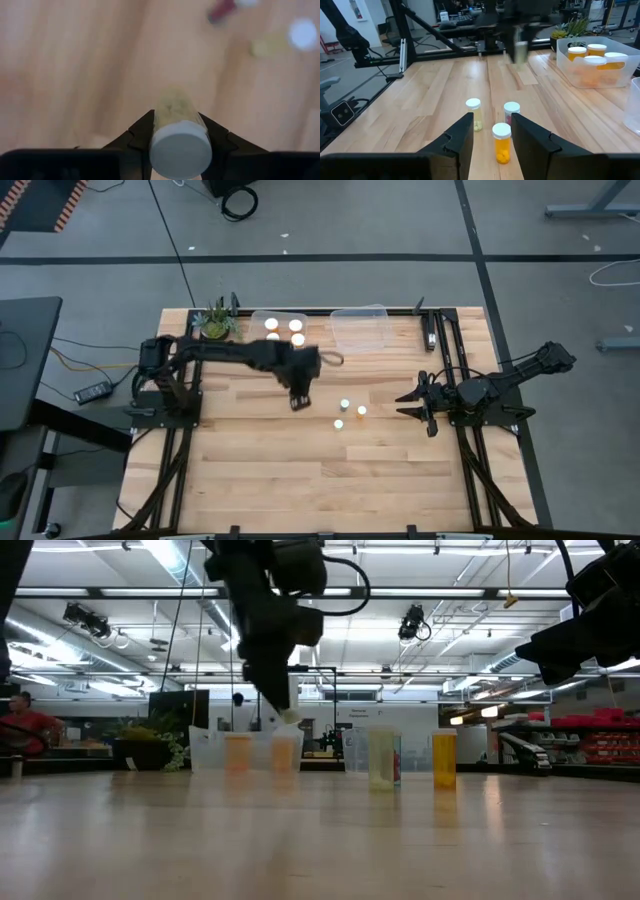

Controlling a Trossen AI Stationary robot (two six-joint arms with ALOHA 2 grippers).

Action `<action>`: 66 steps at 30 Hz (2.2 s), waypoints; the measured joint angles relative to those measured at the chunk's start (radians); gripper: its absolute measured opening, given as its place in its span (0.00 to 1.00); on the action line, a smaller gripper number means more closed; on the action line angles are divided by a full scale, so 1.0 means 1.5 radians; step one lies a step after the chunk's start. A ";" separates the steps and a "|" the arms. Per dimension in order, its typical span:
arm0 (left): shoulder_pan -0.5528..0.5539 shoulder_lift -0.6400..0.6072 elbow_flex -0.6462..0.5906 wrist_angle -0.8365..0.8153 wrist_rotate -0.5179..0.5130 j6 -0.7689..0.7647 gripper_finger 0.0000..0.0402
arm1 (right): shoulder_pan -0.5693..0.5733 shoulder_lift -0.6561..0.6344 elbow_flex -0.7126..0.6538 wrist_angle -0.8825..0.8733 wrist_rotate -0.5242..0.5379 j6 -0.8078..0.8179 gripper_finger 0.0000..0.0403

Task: Pick and place medicine bottles into bin by pill shape (circle, oval)
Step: Put the bottom small yellow pill bottle into the right bin

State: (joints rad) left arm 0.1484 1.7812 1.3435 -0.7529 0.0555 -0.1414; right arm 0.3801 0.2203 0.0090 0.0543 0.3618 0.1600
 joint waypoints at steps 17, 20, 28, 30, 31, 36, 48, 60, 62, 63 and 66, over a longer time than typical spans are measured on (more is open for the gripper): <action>0.142 0.299 0.500 -0.126 -0.020 0.263 0.29 | 0.000 0.001 0.000 0.000 0.000 0.000 0.34; 0.155 0.342 0.584 -0.136 -0.035 0.297 0.29 | 0.000 0.001 0.000 0.000 0.000 0.000 0.34; 0.195 0.427 0.670 -0.071 -0.043 0.365 0.29 | 0.000 0.001 0.000 0.000 -0.002 0.000 0.34; 0.202 0.442 0.671 -0.038 -0.043 0.377 0.29 | 0.000 0.001 0.000 0.000 -0.002 0.000 0.34; 0.206 0.447 0.671 -0.031 -0.044 0.381 0.29 | 0.000 0.001 0.000 0.000 -0.002 0.000 0.34; 0.219 0.468 0.672 0.002 -0.052 0.390 0.29 | 0.000 0.001 0.000 0.000 -0.002 0.000 0.34; 0.214 0.469 0.675 0.093 -0.054 0.425 0.29 | 0.000 0.001 0.000 0.000 -0.002 0.000 0.34; 0.207 0.469 0.675 0.051 -0.056 0.397 0.29 | 0.000 0.001 0.000 0.000 -0.002 0.000 0.34; 0.212 0.469 0.675 0.019 -0.056 0.385 0.29 | 0.000 0.001 0.000 0.000 -0.002 0.000 0.34; 0.215 0.469 0.675 0.007 -0.054 0.379 0.28 | 0.000 0.001 0.000 0.000 -0.002 0.000 0.34; 0.221 0.469 0.675 -0.022 -0.024 0.352 0.28 | 0.000 0.001 0.000 0.000 -0.002 0.000 0.34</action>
State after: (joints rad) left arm 0.4793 2.4846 2.3562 -0.7856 0.0189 0.3870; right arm 0.3798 0.2211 0.0090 0.0544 0.3584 0.1600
